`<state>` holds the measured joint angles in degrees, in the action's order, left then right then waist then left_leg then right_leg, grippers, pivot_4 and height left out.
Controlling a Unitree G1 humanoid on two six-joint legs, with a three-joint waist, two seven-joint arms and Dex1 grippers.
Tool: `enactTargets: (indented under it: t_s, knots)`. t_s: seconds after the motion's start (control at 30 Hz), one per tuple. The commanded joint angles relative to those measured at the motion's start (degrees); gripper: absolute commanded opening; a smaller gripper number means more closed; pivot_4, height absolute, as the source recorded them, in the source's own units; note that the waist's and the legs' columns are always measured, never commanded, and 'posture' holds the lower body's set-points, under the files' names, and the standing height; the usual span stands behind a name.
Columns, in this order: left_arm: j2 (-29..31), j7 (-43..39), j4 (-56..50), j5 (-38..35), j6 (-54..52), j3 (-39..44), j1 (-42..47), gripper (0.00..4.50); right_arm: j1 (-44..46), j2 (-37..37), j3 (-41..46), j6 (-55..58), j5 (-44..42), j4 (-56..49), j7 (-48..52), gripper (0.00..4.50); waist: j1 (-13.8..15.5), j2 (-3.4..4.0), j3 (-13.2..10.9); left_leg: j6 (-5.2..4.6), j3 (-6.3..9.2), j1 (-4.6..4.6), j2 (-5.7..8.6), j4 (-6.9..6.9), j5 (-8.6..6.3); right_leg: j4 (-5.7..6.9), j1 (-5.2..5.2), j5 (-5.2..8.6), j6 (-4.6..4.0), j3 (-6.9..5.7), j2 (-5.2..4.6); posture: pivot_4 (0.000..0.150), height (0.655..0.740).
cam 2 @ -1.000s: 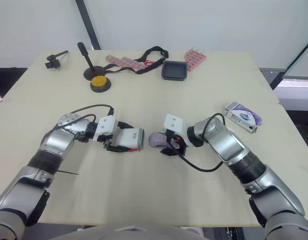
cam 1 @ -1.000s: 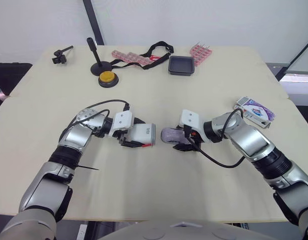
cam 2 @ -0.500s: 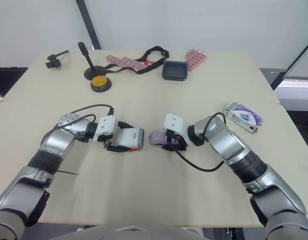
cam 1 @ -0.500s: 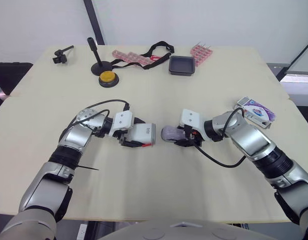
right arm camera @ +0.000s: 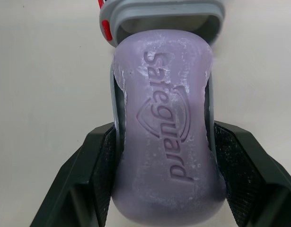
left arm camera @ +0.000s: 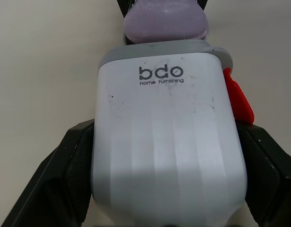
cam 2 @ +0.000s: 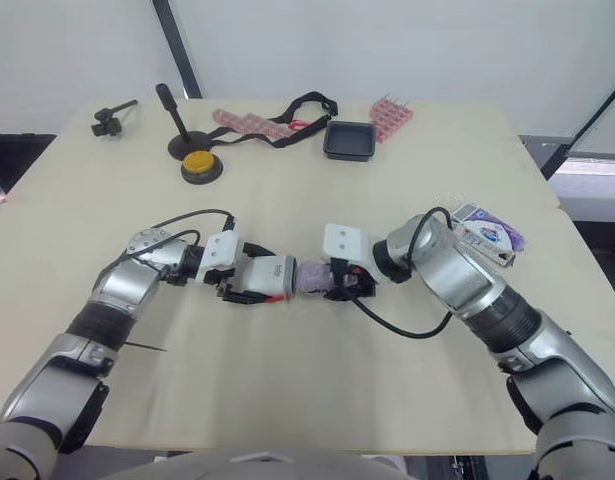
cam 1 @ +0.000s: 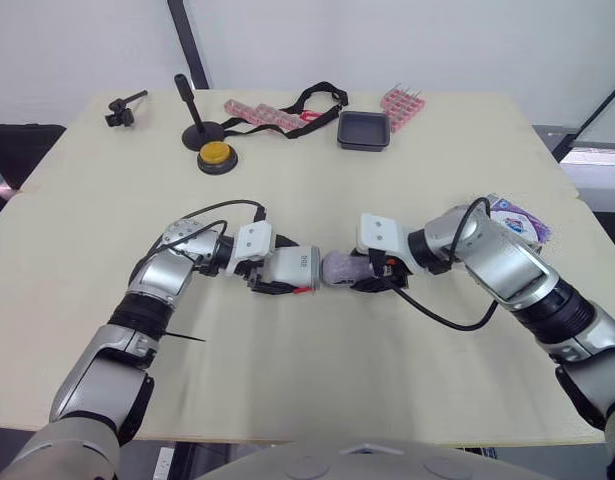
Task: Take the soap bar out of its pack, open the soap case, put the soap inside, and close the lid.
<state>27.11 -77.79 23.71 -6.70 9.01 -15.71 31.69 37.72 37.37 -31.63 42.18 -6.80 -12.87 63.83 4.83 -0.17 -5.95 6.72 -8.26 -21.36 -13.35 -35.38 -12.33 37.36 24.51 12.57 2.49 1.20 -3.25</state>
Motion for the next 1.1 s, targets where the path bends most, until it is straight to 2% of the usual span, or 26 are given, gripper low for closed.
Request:
enactTargets:
  t_s: [0.03,1.1]
  knots:
    - [0.1,0.0,-2.1,-1.2,-0.1,0.8,0.0,3.48,1.0,0.3,0.0,0.3,0.7,-1.6,0.4,2.54,0.0,0.0,0.0,0.0,0.0,0.0,0.0,0.0,0.0,0.0,0.0,0.0,0.0,0.0,0.0,0.15,0.7291]
    - [-2.5,0.7,-5.9,-1.4,-1.9,-0.7,-1.3,3.48,7.3,-5.4,-5.4,1.8,4.1,1.1,1.9,2.54,-0.2,0.0,0.0,0.0,0.0,0.01,0.0,0.0,0.0,0.03,0.01,0.0,0.0,0.0,0.01,0.15,0.7291]
